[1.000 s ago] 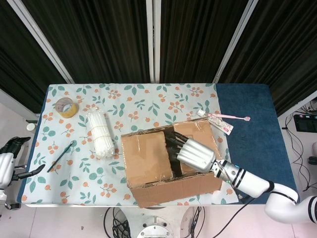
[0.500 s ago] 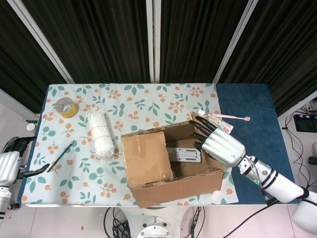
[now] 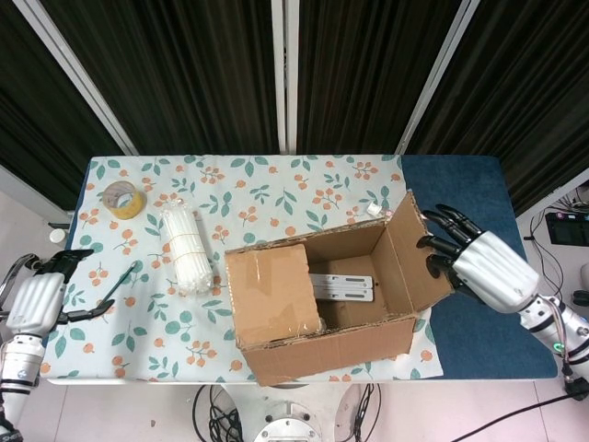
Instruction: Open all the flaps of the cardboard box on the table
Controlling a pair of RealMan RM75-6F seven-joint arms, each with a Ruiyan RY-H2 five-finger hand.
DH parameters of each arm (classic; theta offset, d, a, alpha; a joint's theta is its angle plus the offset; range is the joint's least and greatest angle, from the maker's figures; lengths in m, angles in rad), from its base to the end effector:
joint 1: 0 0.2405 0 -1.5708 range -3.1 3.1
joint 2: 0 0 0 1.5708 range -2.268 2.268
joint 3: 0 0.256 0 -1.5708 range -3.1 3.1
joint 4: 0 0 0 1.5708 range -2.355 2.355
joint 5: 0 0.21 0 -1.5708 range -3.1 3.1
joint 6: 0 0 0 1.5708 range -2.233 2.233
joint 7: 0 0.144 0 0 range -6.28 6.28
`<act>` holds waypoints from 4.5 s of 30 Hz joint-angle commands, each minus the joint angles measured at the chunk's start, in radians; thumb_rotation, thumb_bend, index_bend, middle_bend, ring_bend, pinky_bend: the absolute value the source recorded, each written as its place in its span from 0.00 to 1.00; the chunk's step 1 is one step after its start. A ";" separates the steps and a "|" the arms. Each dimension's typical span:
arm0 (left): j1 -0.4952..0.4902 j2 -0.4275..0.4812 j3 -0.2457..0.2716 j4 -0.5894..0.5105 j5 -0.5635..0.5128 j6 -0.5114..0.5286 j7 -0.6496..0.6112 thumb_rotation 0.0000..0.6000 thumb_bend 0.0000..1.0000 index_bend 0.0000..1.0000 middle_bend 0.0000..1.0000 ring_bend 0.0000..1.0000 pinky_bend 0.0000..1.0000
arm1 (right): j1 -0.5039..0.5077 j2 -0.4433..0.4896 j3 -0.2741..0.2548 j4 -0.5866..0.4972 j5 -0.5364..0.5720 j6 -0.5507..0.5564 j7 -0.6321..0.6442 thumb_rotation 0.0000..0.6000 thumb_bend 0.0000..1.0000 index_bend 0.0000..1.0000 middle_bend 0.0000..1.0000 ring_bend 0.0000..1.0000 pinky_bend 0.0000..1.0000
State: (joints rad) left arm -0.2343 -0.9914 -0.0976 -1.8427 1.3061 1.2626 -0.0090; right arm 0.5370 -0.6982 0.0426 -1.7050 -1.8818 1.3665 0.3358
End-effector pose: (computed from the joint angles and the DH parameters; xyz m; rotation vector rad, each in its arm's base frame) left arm -0.2725 0.2260 0.1616 -1.4019 -1.1261 -0.9165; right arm -0.1748 -0.2716 0.2345 2.0377 -0.5094 1.1771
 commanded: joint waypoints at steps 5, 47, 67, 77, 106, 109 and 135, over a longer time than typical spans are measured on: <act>-0.019 0.000 -0.008 -0.035 -0.025 -0.018 0.039 0.57 0.12 0.15 0.15 0.10 0.21 | -0.079 0.013 -0.013 0.095 0.027 0.107 0.088 1.00 0.98 0.59 0.31 0.00 0.00; 0.054 -0.006 0.000 0.107 0.022 0.062 -0.176 0.58 0.12 0.15 0.15 0.10 0.21 | 0.255 -0.592 0.110 0.067 0.164 -0.393 -0.597 1.00 0.00 0.00 0.00 0.00 0.00; 0.082 -0.002 -0.014 0.157 0.026 0.108 -0.204 0.57 0.12 0.15 0.15 0.10 0.21 | 0.268 -0.814 0.077 0.259 0.134 -0.258 -0.514 1.00 0.12 0.00 0.00 0.00 0.00; 0.089 0.005 -0.016 0.149 0.022 0.111 -0.203 0.58 0.12 0.15 0.15 0.10 0.21 | 0.279 -0.839 0.102 0.264 0.123 -0.180 -0.437 1.00 0.16 0.00 0.00 0.00 0.00; 0.151 0.029 -0.026 0.165 0.011 0.171 -0.253 0.58 0.12 0.14 0.12 0.10 0.21 | 0.573 -1.039 0.358 0.162 0.337 -0.331 -0.623 1.00 0.17 0.00 0.00 0.00 0.00; 0.152 0.028 -0.027 0.168 0.009 0.170 -0.256 0.58 0.12 0.14 0.12 0.10 0.21 | 0.590 -1.077 0.351 0.187 0.336 -0.319 -0.626 1.00 0.16 0.00 0.00 0.00 0.00; 0.130 0.002 -0.020 0.179 0.115 0.205 -0.151 0.59 0.10 0.14 0.12 0.10 0.21 | 0.002 -0.234 0.113 -0.275 0.468 -0.067 -0.909 1.00 0.18 0.00 0.00 0.00 0.00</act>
State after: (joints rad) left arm -0.1006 -0.9812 -0.1210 -1.6654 1.4103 1.4607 -0.1741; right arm 0.7046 -1.0754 0.2573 -1.8718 -1.4809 1.2168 -0.5354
